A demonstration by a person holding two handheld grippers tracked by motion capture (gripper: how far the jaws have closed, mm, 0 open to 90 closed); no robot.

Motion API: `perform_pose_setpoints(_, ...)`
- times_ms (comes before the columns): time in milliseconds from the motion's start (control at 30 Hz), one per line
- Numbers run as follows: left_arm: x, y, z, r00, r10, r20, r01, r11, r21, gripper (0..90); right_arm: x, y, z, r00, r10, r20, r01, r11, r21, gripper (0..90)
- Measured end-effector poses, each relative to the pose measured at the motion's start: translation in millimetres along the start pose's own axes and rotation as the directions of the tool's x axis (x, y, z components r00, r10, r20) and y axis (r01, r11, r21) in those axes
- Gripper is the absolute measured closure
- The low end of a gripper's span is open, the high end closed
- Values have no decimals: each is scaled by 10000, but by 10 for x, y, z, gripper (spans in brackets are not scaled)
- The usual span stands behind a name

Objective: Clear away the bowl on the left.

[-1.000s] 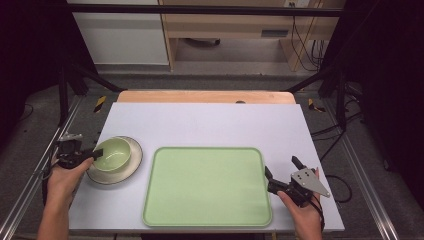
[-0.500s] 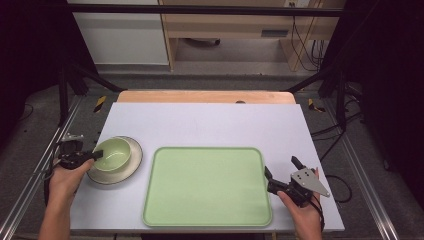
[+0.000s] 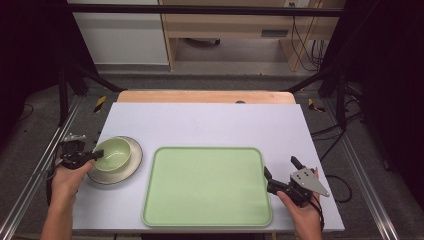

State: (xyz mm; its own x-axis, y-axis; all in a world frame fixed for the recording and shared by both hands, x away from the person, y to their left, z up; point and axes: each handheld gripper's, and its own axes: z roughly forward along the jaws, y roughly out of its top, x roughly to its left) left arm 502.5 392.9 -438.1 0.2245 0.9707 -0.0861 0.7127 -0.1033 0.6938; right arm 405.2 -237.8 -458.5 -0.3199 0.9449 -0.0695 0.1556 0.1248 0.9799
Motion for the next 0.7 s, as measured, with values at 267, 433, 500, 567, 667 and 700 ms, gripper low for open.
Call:
perform_pose_setpoints(267, 25, -13, -3, 9992, -322, 221, 325, 9994, -118, 830, 1, -1, 0, 10000, -4, -6, 4, 10000, 43, 54)
perform_pose_setpoints(433, 34, -15, -17, 9957, -739, 563, 765, 9960, -454, 835, 2, 0, 2, 10000, -7, -9, 7, 10000, 26, 55)
perform_pose_setpoints(500, 29, -11, -24, 9959, -725, 542, 750, 9962, -450, 836, 1, 0, 1, 10000, -11, -9, 11, 10000, 43, 55)
perform_pose_setpoints(567, 31, -12, -29, 9954, -776, 556, 802, 9957, -458, 836, -1, -1, 0, 10000, -19, -14, 19, 10000, 45, 54)
perform_pose_setpoints(667, 37, -14, -42, 9945, -907, 534, 934, 9944, -505, 835, -5, 0, -1, 10000, -35, -12, 35, 10000, 0, 55)
perform_pose_setpoints(700, 39, -12, -49, 9946, -914, 488, 940, 9941, -545, 835, -5, 1, -2, 10000, -23, -12, 23, 10000, -1, 55)
